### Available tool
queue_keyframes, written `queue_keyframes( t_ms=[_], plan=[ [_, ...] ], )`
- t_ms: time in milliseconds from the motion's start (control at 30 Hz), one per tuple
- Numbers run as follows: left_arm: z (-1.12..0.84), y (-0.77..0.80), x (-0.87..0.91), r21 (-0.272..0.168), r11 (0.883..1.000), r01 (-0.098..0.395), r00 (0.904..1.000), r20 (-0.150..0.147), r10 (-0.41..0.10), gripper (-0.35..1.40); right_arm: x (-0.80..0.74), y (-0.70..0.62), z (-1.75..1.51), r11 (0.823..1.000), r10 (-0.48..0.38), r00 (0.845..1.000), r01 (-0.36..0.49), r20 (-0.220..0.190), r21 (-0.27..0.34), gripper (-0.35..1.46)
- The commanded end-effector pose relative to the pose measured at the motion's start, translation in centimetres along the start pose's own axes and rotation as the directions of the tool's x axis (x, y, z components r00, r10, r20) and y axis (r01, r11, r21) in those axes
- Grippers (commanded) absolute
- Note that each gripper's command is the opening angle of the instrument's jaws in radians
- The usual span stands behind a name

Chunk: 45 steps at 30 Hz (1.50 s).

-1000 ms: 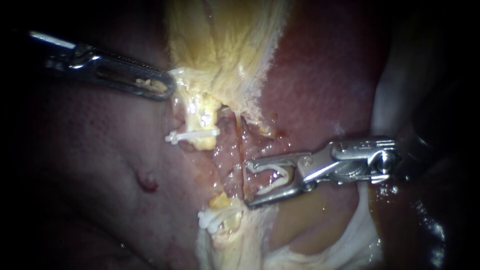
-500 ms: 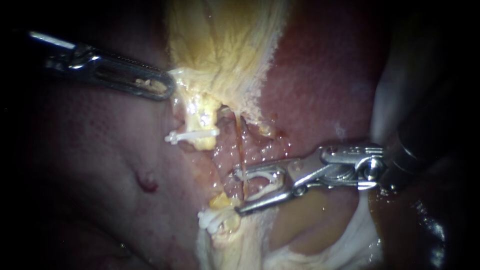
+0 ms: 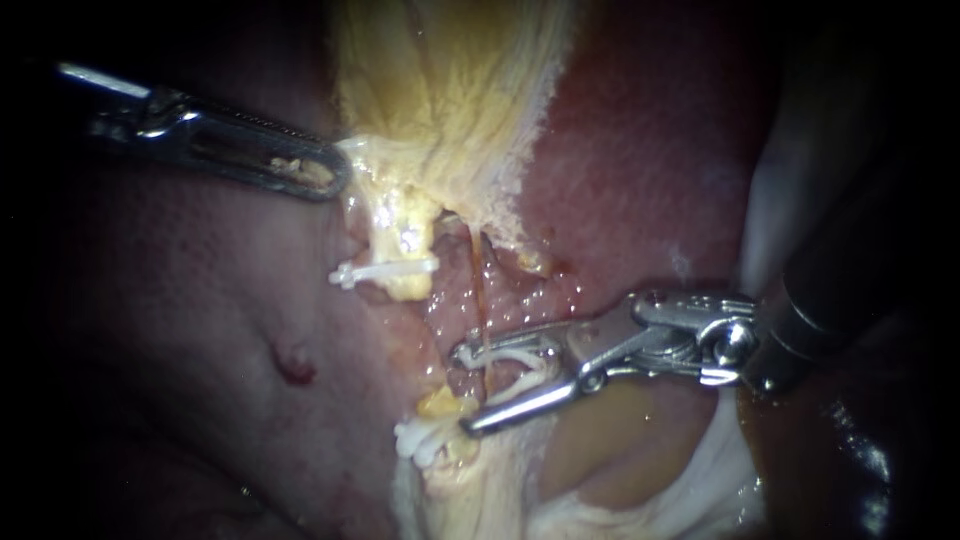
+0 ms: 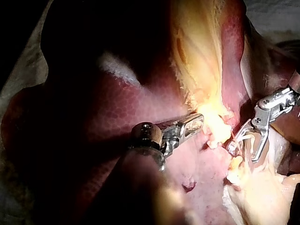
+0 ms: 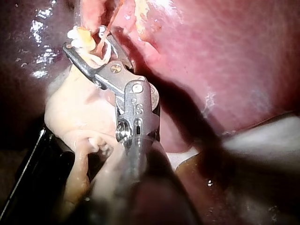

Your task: Clipping first clip right tube

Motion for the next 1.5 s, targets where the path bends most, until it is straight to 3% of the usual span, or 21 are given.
queue_keyframes(
  t_ms=[33,433,1000,1500],
  plan=[
    [0.0,0.0,0.0,0.0,1.0,0.0,1.0,0.0,0.0,-0.35,0.0,0.0,0.0,1.0,0.001,1.0,-0.001,-0.002,0.006,0.49],
    [0.01,0.0,0.0,0.0,1.0,0.0,1.0,0.0,0.0,-0.35,0.02,0.0,0.05,0.999,0.032,0.999,-0.03,-0.035,0.04,0.49],
    [0.03,0.0,0.0,-0.002,1.0,0.0,1.0,0.001,0.0,-0.35,0.06,0.0,0.15,0.996,0.042,0.998,-0.039,-0.039,0.084,0.49],
    [0.04,0.0,0.01,-0.002,1.0,0.0,1.0,0.001,0.0,-0.35,0.17,-0.28,0.22,0.991,0.043,0.997,-0.034,-0.063,0.127,0.49]
  ],
)
